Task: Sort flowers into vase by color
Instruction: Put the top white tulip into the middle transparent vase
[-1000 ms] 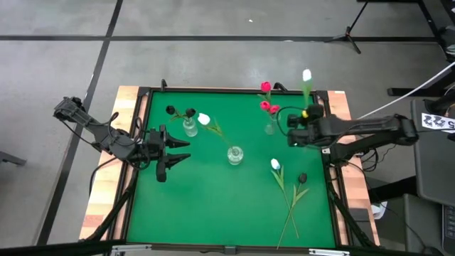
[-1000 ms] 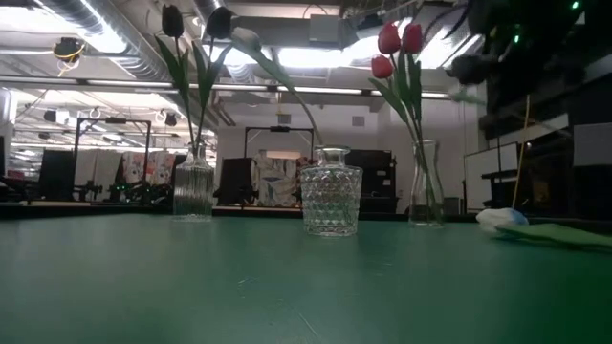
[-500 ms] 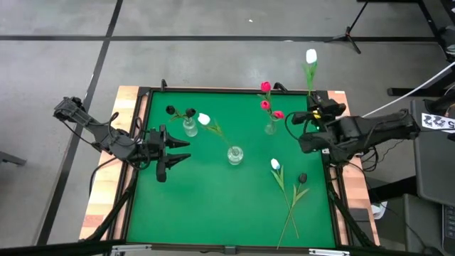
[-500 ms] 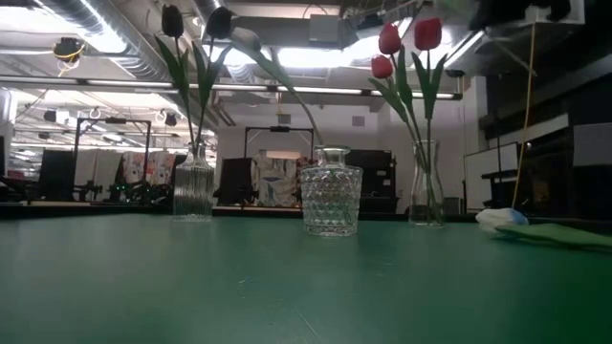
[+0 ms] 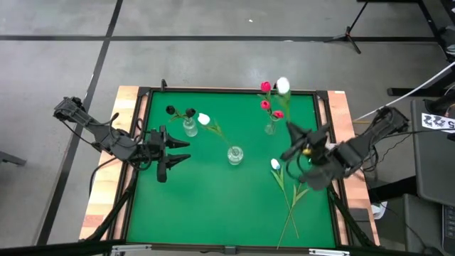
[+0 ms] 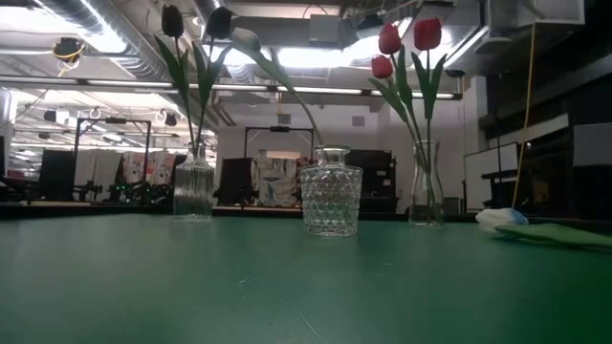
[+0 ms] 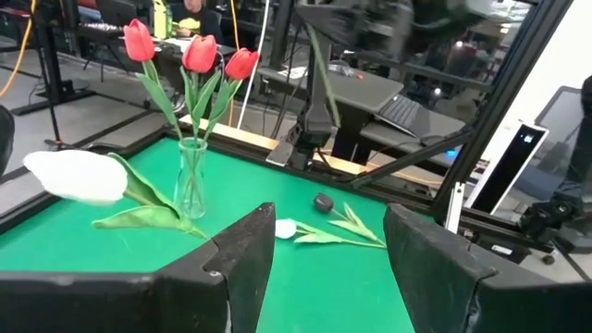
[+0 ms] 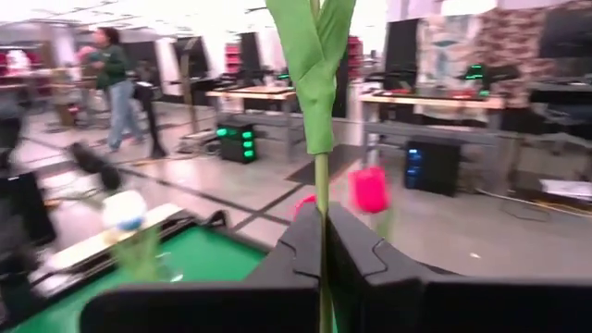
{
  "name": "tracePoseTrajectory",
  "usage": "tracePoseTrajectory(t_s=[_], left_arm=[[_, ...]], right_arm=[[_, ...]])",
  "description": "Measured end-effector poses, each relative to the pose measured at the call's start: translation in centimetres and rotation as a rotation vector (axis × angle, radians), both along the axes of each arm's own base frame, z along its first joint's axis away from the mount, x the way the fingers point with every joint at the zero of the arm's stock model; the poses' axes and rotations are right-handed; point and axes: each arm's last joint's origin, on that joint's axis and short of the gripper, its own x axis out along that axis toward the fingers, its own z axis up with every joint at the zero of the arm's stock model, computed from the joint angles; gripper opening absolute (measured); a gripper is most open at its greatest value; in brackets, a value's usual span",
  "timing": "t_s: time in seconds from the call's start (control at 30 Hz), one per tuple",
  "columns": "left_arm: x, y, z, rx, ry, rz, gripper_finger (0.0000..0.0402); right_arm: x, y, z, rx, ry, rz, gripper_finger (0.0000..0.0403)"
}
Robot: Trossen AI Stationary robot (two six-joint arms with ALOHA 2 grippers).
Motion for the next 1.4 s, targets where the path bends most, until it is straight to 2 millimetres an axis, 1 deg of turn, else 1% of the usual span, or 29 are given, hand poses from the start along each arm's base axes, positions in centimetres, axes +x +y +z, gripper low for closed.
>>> tracePoseTrajectory(t_s=[0.13,0.27,0.33,0.43,0.53,0.57,0.63,0.67,0.73,0.8,0.83,0.9,1.03,1.1,1.17,1.23,1.4], left_arm=[[0.0,0.0,-0.1,0.002,0.011,0.001,0.02],[0.0,0.0,-0.1,0.001,0.01,0.001,0.02],[0.0,0.0,-0.1,0.001,0.01,0.001,0.02],[0.0,0.0,-0.1,0.0,0.01,0.001,0.02],[0.0,0.0,-0.1,0.0,0.01,0.001,0.02],[0.0,0.0,-0.1,0.0,0.01,0.0,0.02],[0.0,0.0,-0.1,0.002,0.01,0.0,0.02],[0.0,0.0,-0.1,0.005,0.01,0.0,0.02],[0.0,0.0,-0.1,0.005,0.01,0.0,0.02],[0.0,0.0,-0.1,0.0,0.009,0.001,0.02],[0.0,0.0,-0.1,-0.001,0.009,0.001,0.02],[0.0,0.0,-0.1,-0.015,0.006,0.003,0.02],[0.0,0.0,-0.1,-0.028,0.004,0.005,0.02],[0.0,0.0,-0.1,-0.028,0.004,0.005,0.02],[0.0,0.0,-0.1,-0.03,0.003,0.004,0.02],[0.0,0.0,-0.1,-0.029,0.004,0.005,0.02],[0.0,0.0,-0.2,-0.022,0.015,0.008,0.02]], right_arm=[[1.0,2.7,-1.5,-0.024,0.031,0.066,0.0],[2.6,5.2,-3.4,-0.025,0.036,0.102,0.0],[3.6,5.9,-3.9,0.009,-0.005,0.102,0.0],[4.7,6.8,-3.9,0.017,0.065,0.181,0.0],[6.3,6.7,-2.4,-0.031,0.139,0.296,0.0],[6.8,6.5,-1.6,-0.071,0.155,0.347,0.0],[7.7,5.7,0.5,-0.204,0.156,0.459,0.0],[8.2,5.2,1.6,-0.285,0.116,0.524,0.0],[8.7,4.2,3.5,-0.482,-0.035,0.646,0.0],[8.8,3.1,4.1,-0.663,-0.175,0.705,0.0],[8.8,2.6,3.9,-0.73,-0.216,0.714,0.0],[8.8,1.6,2.6,-0.788,-0.287,0.709,0.0],[8.4,-0.7,-1.6,-0.789,-0.481,0.652,0.0],[8.0,-1.5,-4.1,-0.78,-0.508,0.611,0.0],[8.1,-2.2,-5.5,-0.745,-0.448,0.605,0.0],[8.0,-2.6,-6.2,-0.703,-0.457,0.623,0.0],[8.8,-3.4,-6.9,-0.694,-0.445,0.632,0.0]])
